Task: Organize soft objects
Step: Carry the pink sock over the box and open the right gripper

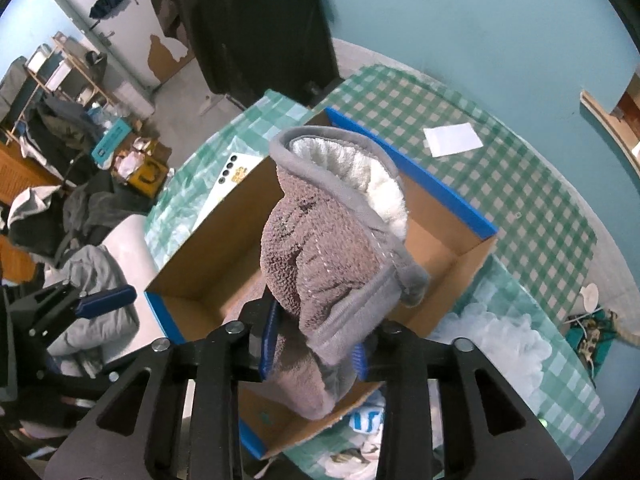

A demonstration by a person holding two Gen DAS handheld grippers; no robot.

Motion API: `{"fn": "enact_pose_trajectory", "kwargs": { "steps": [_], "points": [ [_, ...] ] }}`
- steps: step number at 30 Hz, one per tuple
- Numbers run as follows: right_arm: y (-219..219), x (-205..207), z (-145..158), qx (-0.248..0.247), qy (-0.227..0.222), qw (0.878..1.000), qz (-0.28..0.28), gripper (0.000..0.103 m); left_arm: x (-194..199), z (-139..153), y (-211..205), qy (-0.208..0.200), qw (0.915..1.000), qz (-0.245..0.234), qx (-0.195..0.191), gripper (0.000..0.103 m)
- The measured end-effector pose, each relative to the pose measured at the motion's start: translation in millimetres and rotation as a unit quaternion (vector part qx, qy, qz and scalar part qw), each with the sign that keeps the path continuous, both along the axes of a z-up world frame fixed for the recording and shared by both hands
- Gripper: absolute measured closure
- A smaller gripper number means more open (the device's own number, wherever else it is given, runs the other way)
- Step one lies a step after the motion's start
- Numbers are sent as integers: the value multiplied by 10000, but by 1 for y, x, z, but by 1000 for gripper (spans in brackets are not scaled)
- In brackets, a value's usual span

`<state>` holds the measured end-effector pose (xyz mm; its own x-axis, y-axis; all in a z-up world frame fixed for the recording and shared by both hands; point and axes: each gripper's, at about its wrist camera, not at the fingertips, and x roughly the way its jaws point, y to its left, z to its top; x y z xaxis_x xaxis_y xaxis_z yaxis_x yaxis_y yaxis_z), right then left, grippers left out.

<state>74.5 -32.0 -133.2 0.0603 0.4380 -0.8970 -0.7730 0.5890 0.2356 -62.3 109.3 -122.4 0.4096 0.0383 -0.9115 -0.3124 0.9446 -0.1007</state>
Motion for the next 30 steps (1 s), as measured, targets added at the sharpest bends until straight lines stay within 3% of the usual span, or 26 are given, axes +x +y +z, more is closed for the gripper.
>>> {"fn": "enact_pose_trajectory", "kwargs": {
  "steps": [2, 3, 5, 8, 18, 30],
  "points": [
    [3, 0, -3, -62, 31, 10000, -1, 56, -1, 0, 2, 4, 10000, 19, 24, 36],
    [4, 0, -4, -93, 44, 9999, -12, 46, -1, 1, 2, -16, 10000, 22, 35, 35],
    [4, 1, -6, -132, 88, 9999, -66, 35, -2, 1, 3, -31, 10000, -6, 33, 34],
    [1, 1, -7, -136, 164, 9997, -152, 27, -1, 1, 3, -13, 10000, -51, 43, 34],
    [-23, 0, 4, -100, 138, 9993, -325, 26, 8, 3, -16, -54, 9996, -259, 36, 28],
    [-99, 4, 19, -44, 83, 9960, -888, 26, 31, 4, -71, -67, 9970, -772, -31, 16]
  ]
}}
